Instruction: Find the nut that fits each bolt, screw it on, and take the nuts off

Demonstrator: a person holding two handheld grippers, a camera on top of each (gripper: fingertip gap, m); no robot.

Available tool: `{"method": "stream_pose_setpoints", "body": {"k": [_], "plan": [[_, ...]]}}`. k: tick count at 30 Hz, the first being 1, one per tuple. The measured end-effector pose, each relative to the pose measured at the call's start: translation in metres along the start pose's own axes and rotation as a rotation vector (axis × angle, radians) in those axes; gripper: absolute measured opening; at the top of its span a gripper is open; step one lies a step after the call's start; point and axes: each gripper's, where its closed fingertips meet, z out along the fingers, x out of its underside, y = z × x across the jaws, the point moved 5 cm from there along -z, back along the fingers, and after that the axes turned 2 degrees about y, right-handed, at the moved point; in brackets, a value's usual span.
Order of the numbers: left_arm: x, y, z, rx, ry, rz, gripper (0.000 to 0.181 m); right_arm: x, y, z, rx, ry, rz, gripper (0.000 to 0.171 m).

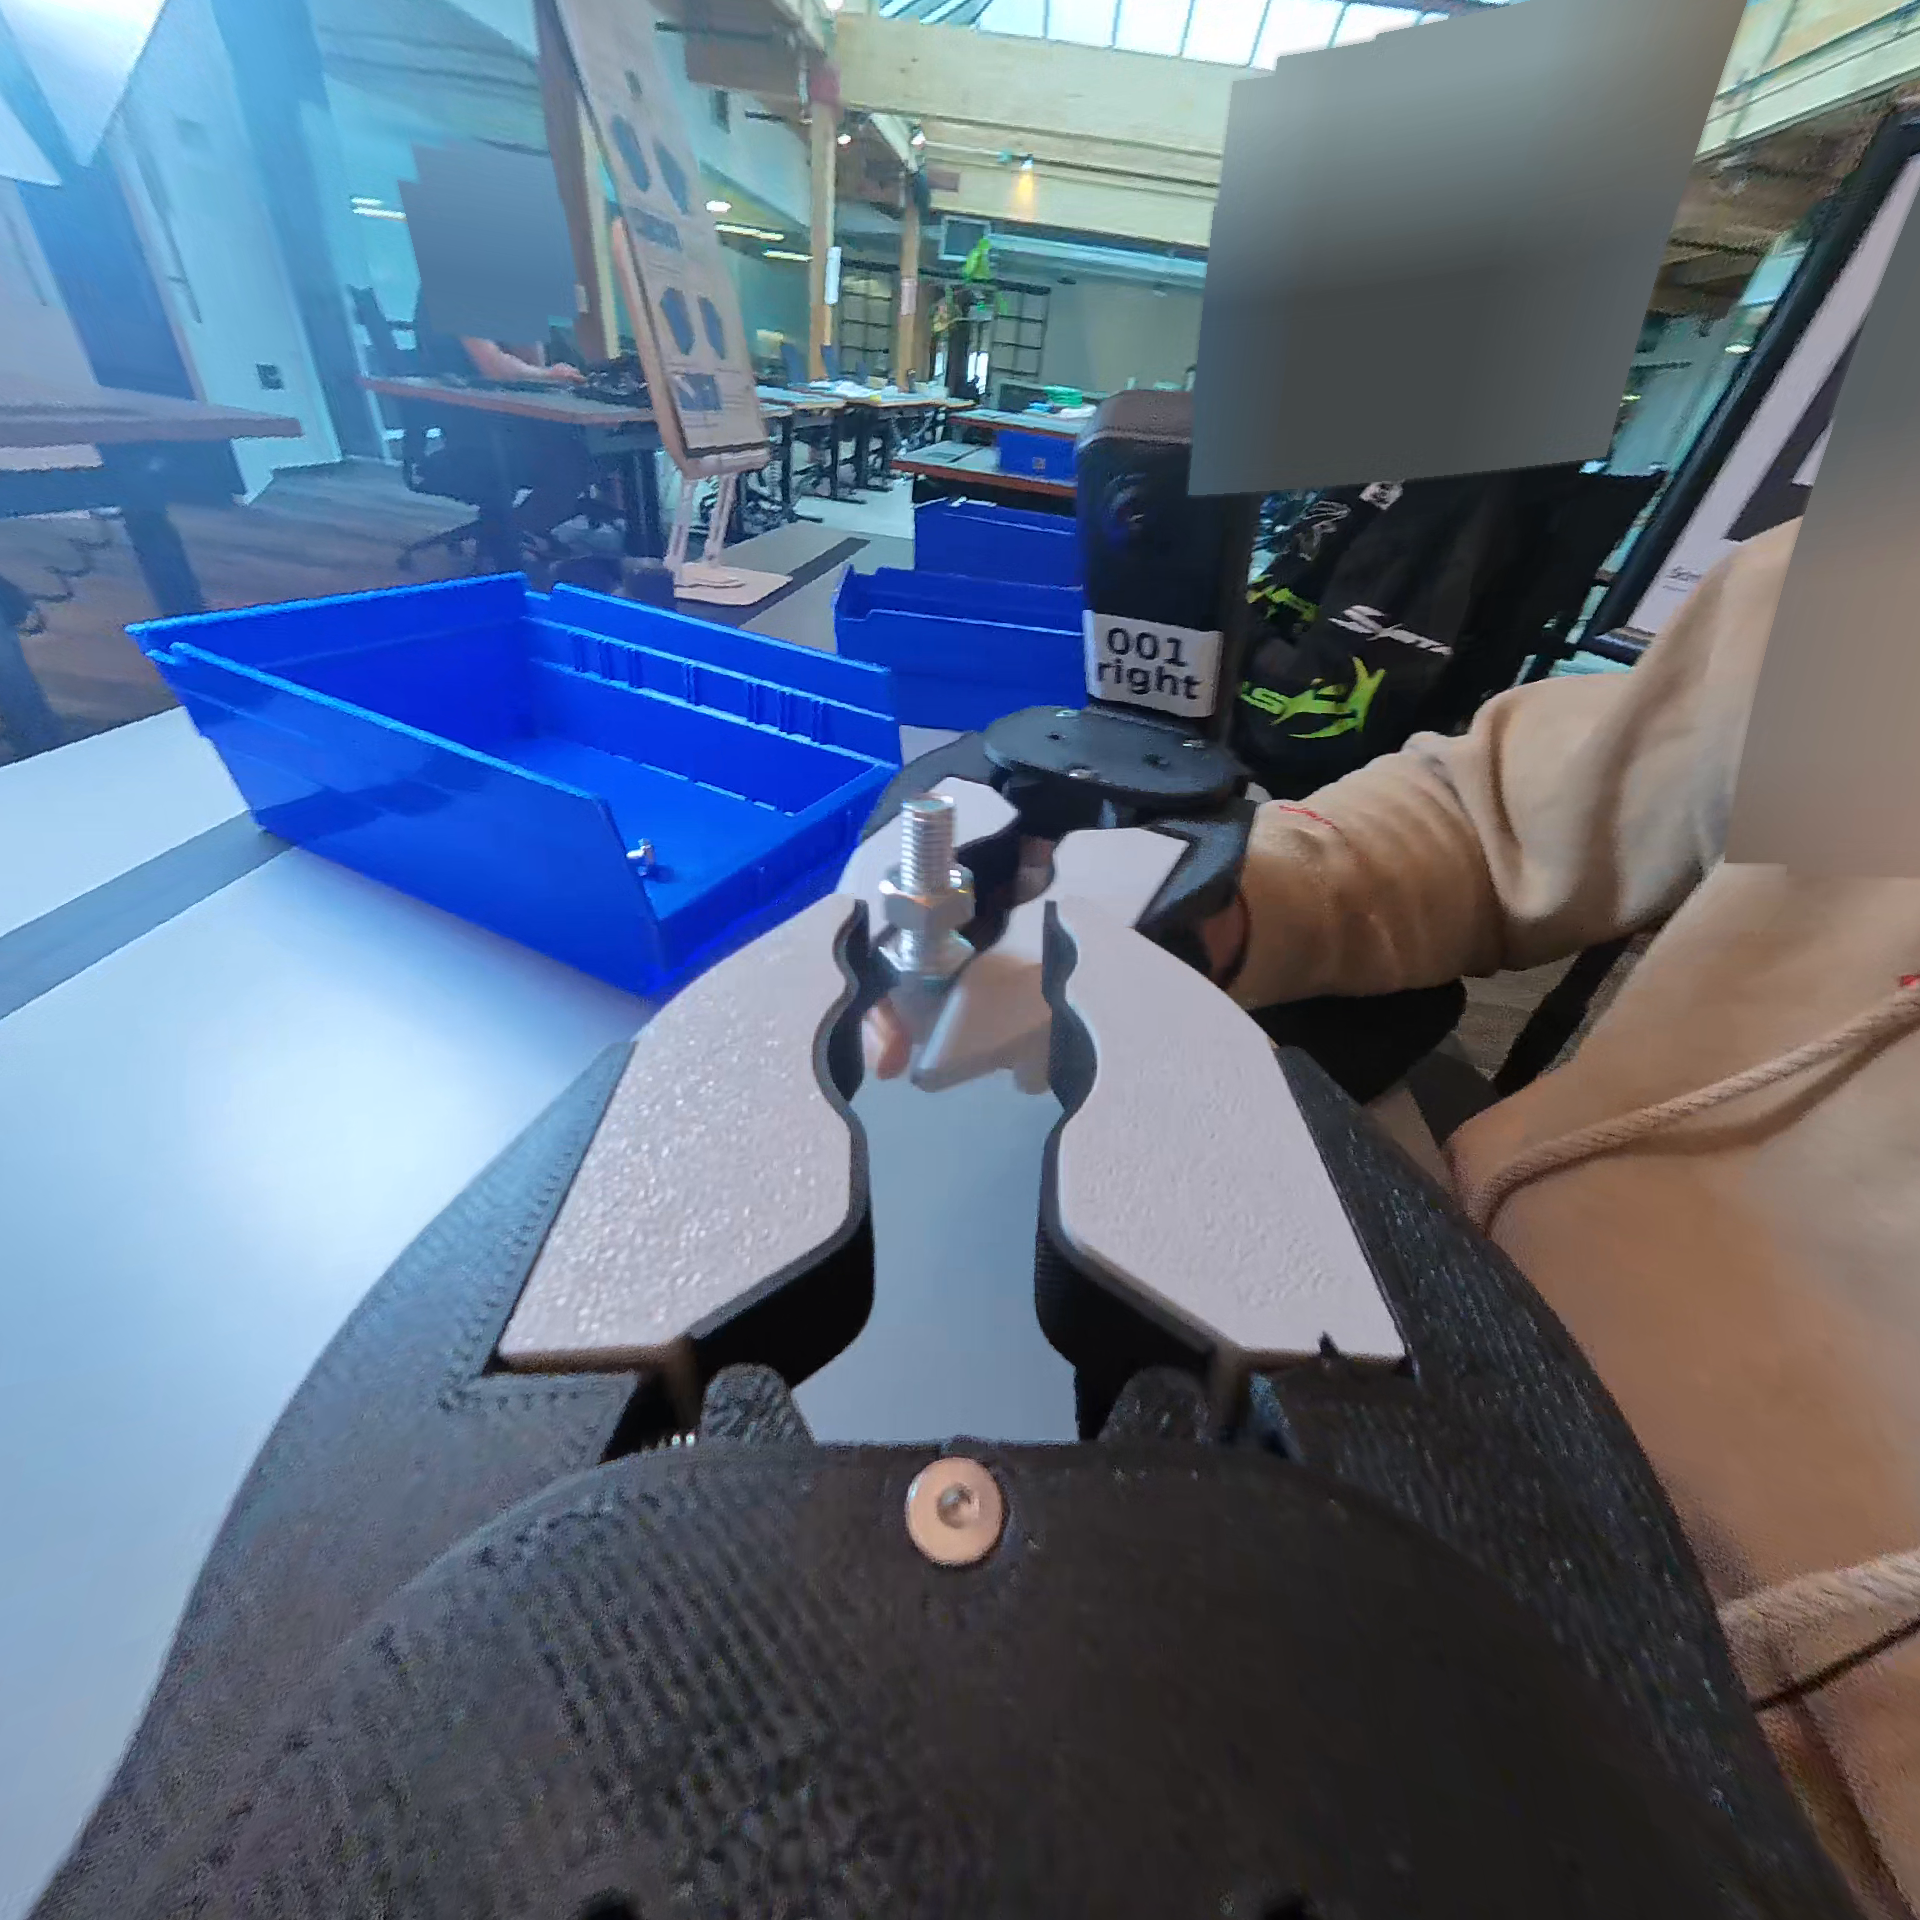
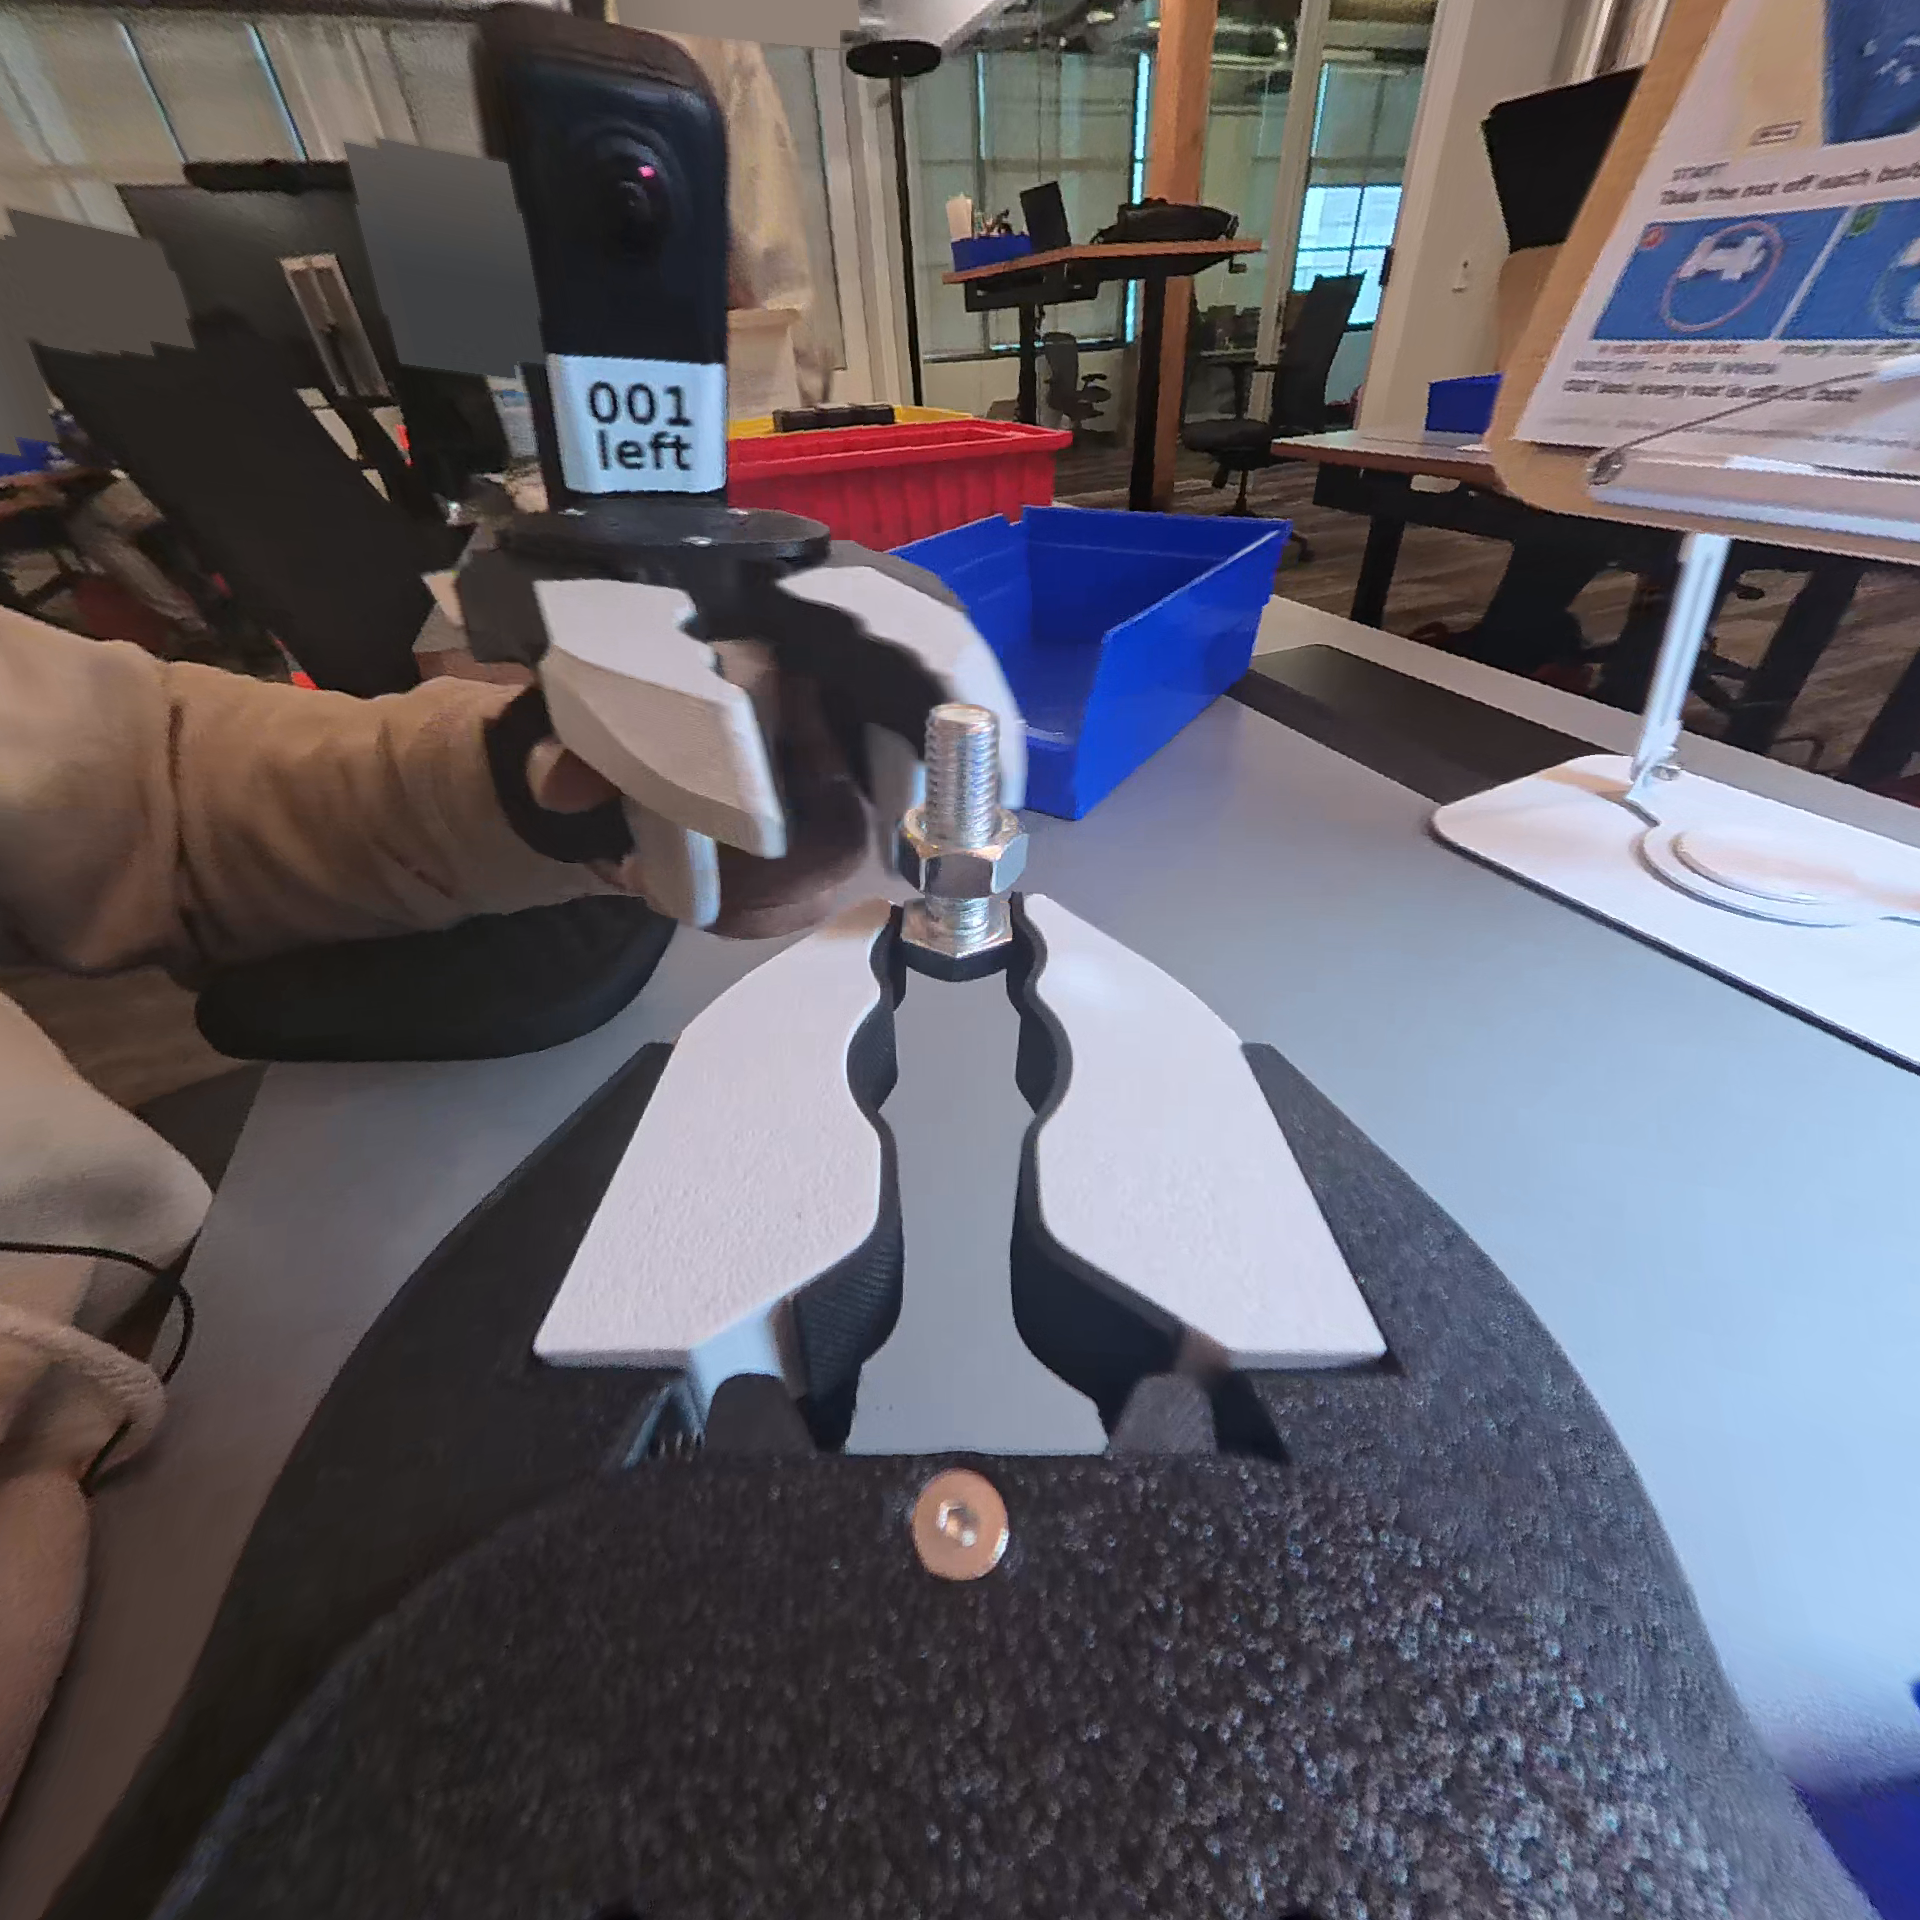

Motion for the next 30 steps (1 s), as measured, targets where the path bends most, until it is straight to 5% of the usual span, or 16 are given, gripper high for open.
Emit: {"method": "stream_pose_setpoints", "body": {"k": [5,7,11,15,19,30], "plan": [[0.006,-0.006,0.004,0.015,0.049,0.025,0.032,0.004,0.007,0.004,-0.025,0.023,-0.019,0.018],[0.001,-0.011,-0.004,0.1,0.027,0.031,0.0,0.004,0.002,0.003,0.004,0.024,-0.007,0.018],[-0.003,-0.009,-0.006,0.069,0.003,0.051,0.006,0.003,-0.006,0.0,0.017,0.02,0.028,0.018],[0.006,0.001,0.004,-0.042,0.038,0.066,0.037,0.006,0.006,0.005,-0.03,0.043,0.005,0.018],[0.011,-0.002,0.006,-0.051,0.09,0.096,0.019,0.011,0.011,0.008,-0.062,0.09,0.015,0.018],[0.008,-0.002,0.004,-0.021,0.06,0.057,0.018,0.008,0.013,0.007,-0.083,0.056,0.023,0.018]]}}
